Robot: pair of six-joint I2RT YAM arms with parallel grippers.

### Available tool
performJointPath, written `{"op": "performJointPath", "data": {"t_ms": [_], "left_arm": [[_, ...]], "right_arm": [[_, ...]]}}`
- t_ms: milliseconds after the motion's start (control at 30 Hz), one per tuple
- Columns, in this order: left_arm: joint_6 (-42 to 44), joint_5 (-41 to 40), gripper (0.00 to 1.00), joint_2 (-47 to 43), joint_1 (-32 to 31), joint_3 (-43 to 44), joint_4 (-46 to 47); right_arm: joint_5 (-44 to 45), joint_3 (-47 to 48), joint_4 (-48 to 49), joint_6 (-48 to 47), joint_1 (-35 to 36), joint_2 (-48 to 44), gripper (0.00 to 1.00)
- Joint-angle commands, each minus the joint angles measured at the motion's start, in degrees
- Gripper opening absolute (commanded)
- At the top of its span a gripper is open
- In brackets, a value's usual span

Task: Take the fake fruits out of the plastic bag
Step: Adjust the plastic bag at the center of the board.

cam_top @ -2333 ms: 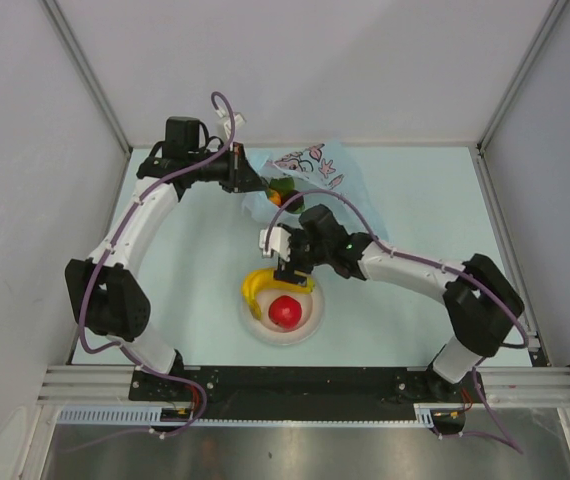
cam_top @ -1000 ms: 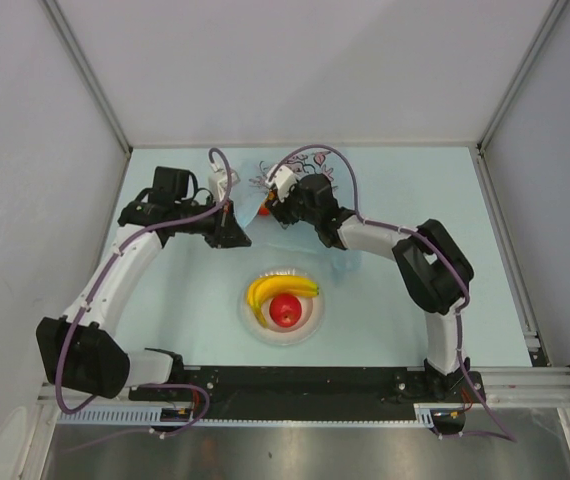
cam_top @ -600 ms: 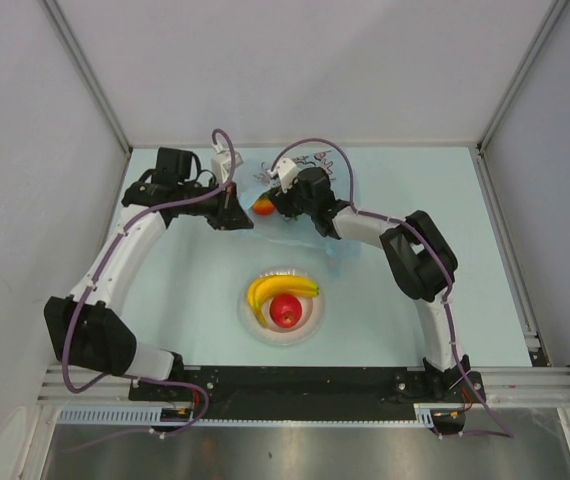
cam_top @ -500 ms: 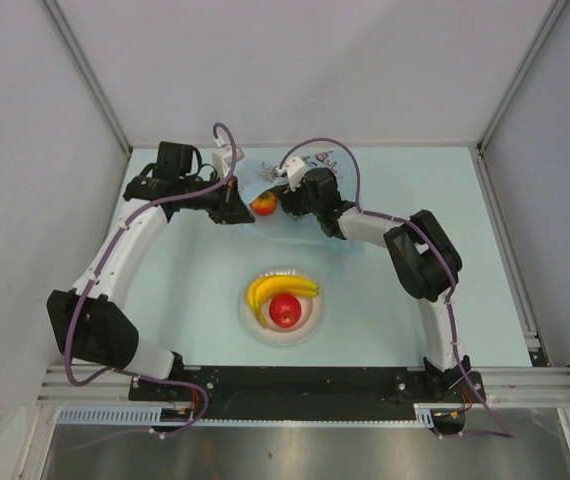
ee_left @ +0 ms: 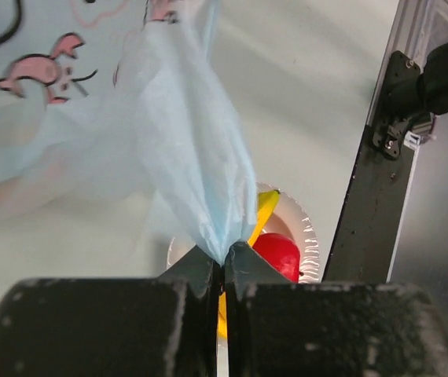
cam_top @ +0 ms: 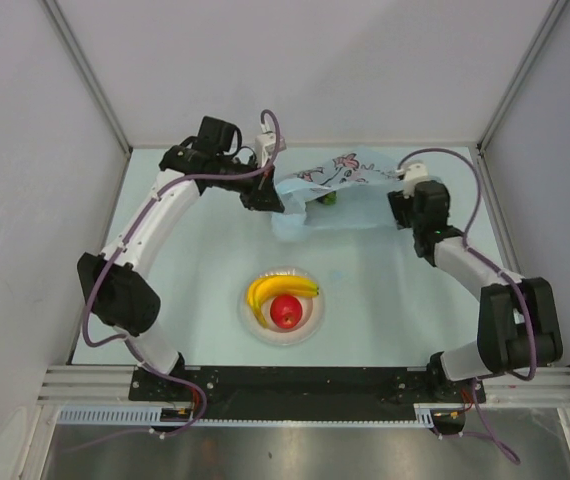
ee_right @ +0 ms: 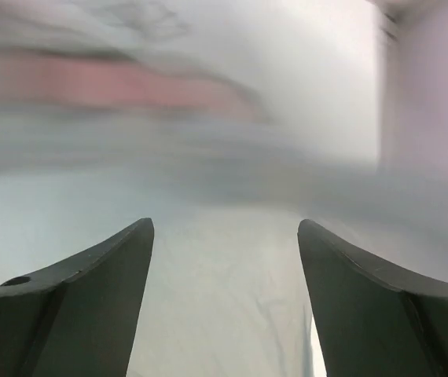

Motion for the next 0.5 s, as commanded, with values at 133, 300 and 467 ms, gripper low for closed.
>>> {"op": "performJointPath", "data": {"t_ms": [133, 300, 467], "left_arm": [[6.58, 1.83, 0.0, 5.63, -1.18, 14.3, -8.07], [7.1, 0.6, 0.0, 7.92, -1.88, 14.3, -10.6], [7.73, 0.24, 0.0, 10.3, -1.97, 13.87, -16.76]], "right_arm": [[-2.04, -2.63, -7.71, -1.98, -8.87, -9.58, 0.77], [-19.78, -2.19, -13.25, 0.82, -1.32, -11.96, 0.74], [-21.75, -0.53, -11.5, 5.93, 8.34, -9.16, 0.71]]}}
